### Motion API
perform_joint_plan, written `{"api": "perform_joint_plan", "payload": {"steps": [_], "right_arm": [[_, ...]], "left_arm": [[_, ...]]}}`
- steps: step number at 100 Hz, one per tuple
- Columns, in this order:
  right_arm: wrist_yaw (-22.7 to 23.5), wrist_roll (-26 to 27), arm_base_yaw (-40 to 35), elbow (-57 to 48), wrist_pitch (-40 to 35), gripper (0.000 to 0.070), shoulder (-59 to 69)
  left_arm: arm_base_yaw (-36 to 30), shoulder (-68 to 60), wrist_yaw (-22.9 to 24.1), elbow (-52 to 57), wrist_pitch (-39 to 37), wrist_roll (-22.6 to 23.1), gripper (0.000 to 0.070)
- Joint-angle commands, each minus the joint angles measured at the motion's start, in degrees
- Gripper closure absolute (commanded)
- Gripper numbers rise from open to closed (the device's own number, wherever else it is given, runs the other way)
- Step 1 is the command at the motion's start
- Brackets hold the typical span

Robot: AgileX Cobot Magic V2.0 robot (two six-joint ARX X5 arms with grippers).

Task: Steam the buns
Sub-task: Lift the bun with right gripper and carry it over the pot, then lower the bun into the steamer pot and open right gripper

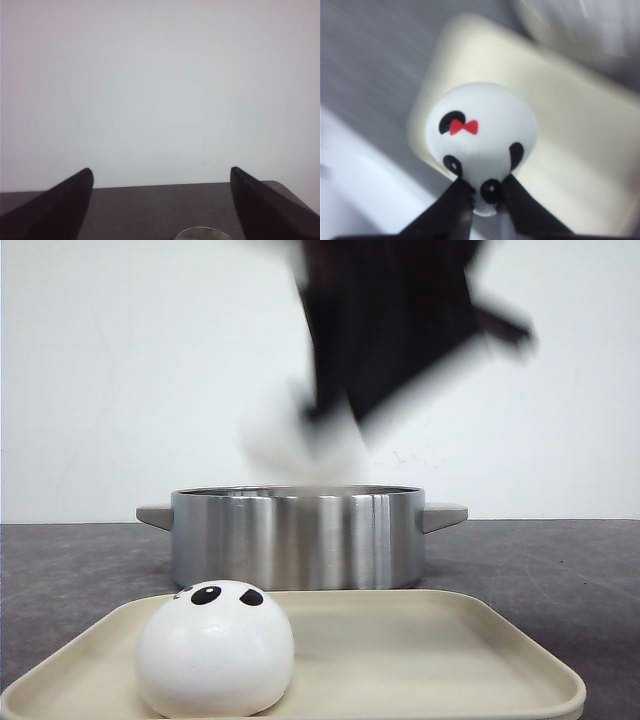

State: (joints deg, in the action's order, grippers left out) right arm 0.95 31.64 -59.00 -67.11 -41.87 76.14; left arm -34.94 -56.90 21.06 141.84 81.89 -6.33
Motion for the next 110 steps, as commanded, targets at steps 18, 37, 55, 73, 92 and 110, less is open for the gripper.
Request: {"api": "perform_joint_plan", "payload": {"steps": [18,37,55,73,92,110], "right_arm": [[-7.6,-6.5,4.2,-14.4,2.4,0.07,-1.2],[-4.9,-10.6,13.6,-22.2,-2.0,0.07,8.1],[-4.8,-11.3,18.9,-26.7,-6.9,0.07,20.3],[-4.2,-9.9,20.7,-27.0,-8.5,0.07,28.1],[-3.3,-8.0,20.9,-27.0,-7.9,0.07,32.9],[-3.3,-6.4,21.4,-27.0,-7.7,0.07,35.5]], "left_arm": [[-0.3,-0.5,0.1,-0.7,3.2,1.0,0.019],[-0.3,-0.6,0.1,-2.3,3.2,1.0,0.019],[-0.3,-0.6,0.1,-2.4,3.2,1.0,0.019],[-0.3,-0.6,0.1,-2.4,3.2,0.9,0.019],[-0.3,-0.6,0.1,-2.4,3.2,0.7,0.019],[-0.3,-0.6,0.1,-2.4,3.2,0.7,0.019]]}}
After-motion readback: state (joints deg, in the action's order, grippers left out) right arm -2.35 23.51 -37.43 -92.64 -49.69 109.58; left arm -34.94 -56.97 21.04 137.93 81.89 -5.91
